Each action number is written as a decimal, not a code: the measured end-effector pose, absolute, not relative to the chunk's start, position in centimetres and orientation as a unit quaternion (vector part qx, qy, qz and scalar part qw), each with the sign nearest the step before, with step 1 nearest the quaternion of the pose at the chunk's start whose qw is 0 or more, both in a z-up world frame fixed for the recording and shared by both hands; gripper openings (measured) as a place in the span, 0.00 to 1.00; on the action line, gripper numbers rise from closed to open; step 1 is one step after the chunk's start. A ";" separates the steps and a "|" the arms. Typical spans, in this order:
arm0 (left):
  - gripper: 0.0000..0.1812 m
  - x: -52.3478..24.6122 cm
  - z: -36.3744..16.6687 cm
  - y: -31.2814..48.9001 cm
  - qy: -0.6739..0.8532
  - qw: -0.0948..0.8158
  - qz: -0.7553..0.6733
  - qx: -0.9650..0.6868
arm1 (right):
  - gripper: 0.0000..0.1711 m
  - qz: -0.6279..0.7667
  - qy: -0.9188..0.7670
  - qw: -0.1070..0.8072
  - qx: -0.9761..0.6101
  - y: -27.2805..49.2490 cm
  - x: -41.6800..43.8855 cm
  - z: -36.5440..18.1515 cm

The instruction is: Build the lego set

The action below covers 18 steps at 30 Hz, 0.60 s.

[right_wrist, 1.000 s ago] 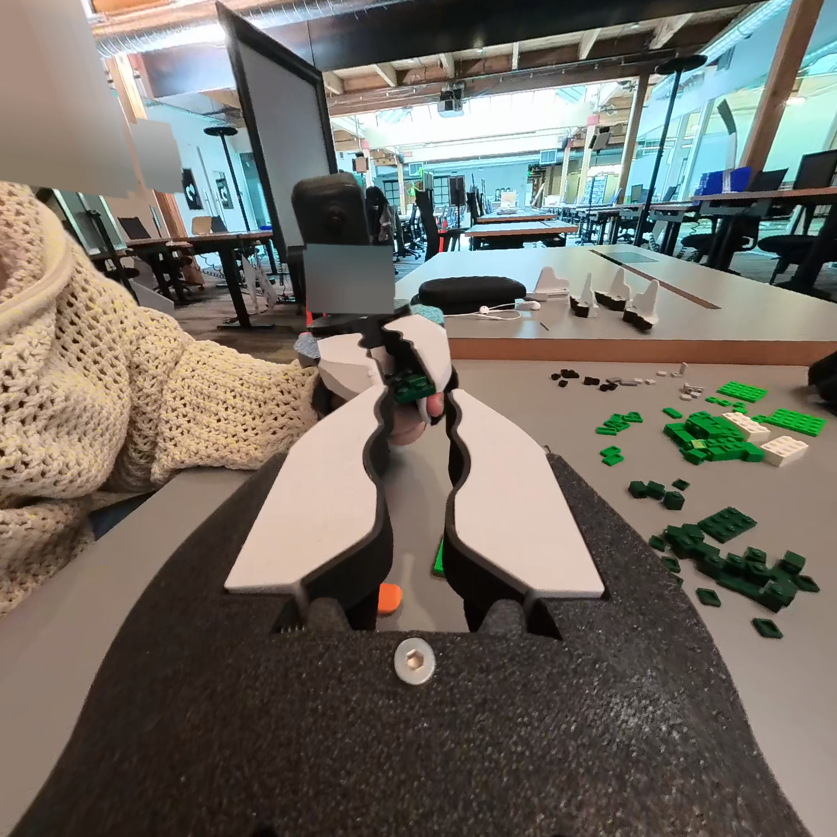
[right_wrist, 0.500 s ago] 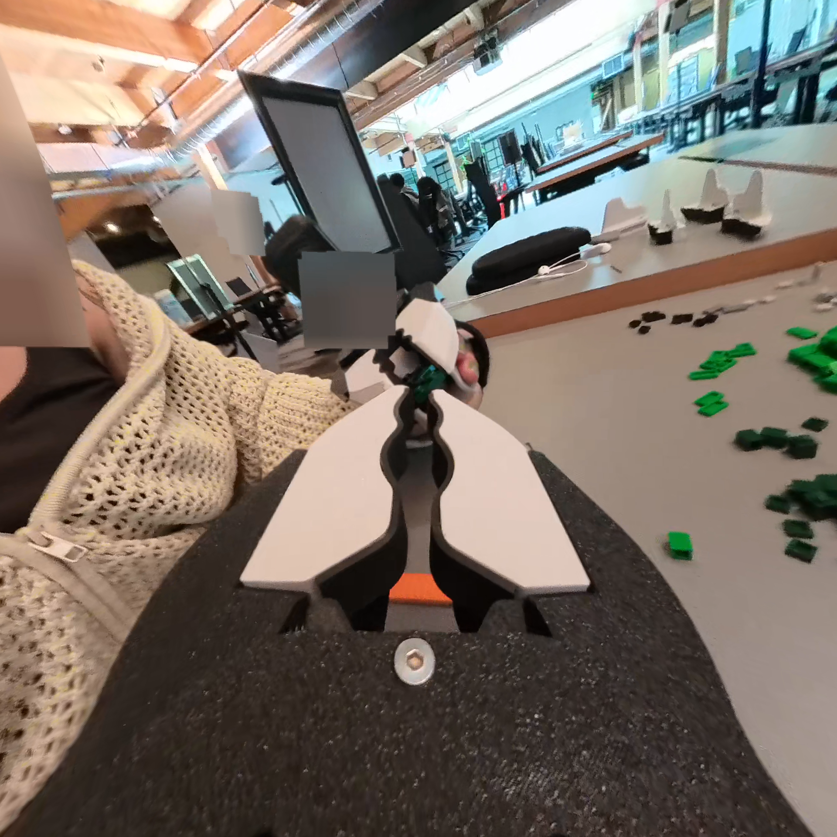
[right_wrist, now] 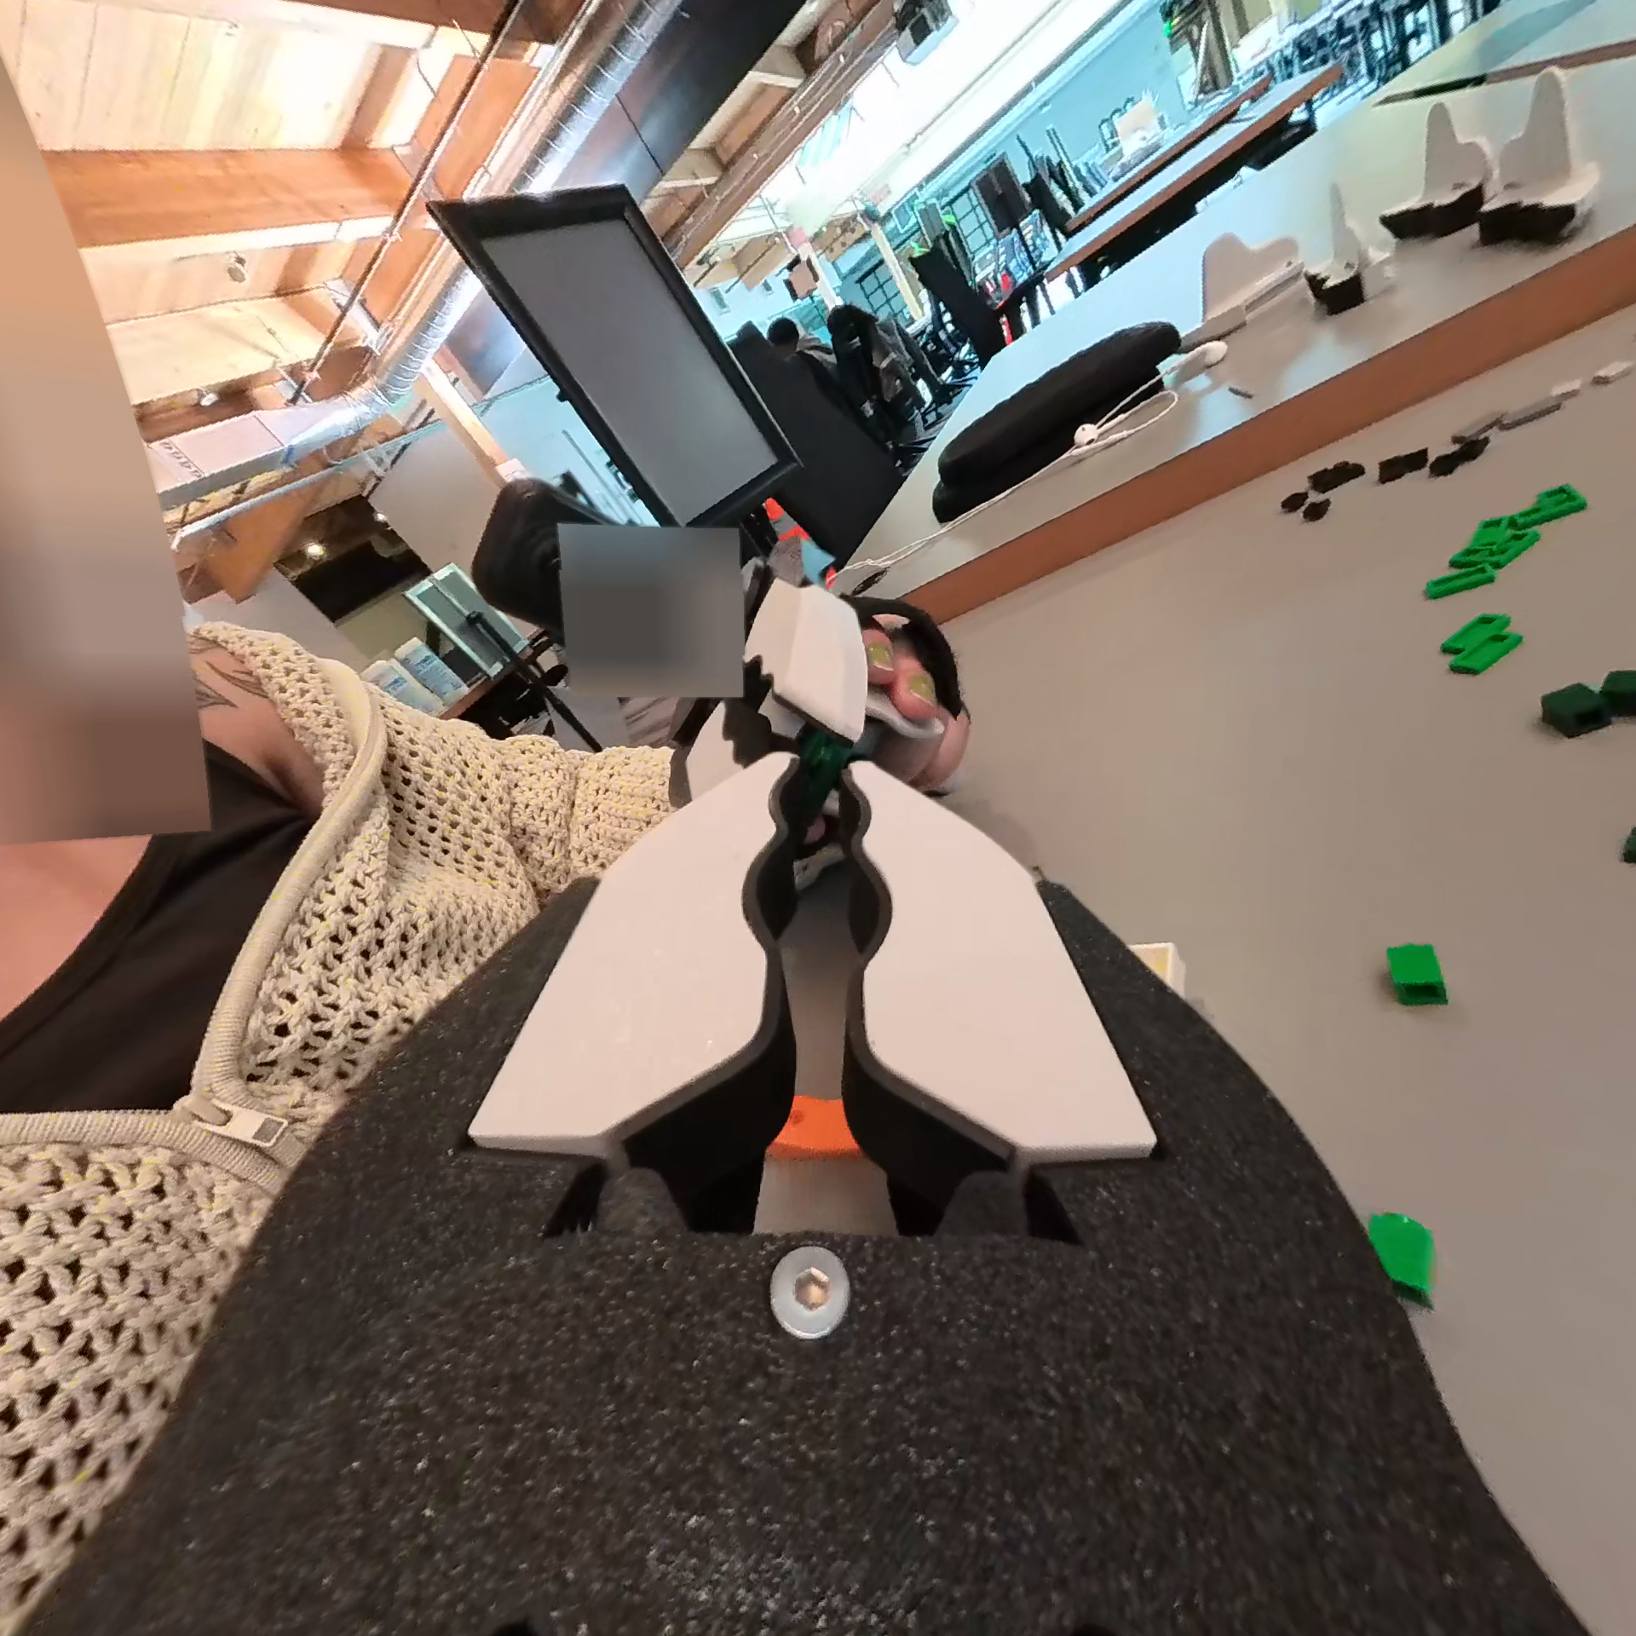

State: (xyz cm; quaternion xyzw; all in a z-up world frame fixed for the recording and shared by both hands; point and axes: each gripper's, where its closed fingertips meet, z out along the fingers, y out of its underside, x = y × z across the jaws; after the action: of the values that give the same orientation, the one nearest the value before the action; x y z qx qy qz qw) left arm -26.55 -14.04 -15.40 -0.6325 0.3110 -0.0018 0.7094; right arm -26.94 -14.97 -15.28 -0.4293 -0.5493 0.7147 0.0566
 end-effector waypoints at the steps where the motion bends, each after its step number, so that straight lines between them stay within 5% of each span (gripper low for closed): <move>1: 0.09 -26.5 -15.4 -14.0 0.313 0.709 0.001 -0.632 | 0.03 0.714 -0.550 0.054 -0.429 -15.0 -26.9 -15.3; 18: 0.11 -27.3 -16.3 -13.8 0.338 0.681 0.076 -0.645 | 0.02 0.733 -0.512 0.016 -0.446 -13.9 -27.1 -16.1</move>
State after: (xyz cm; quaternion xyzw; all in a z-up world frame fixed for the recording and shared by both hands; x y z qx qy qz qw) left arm -27.30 -13.80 -16.31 -0.6451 0.3380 0.0760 0.6811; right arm -27.12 -13.88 -16.13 -0.4463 -0.5125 0.7335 0.0160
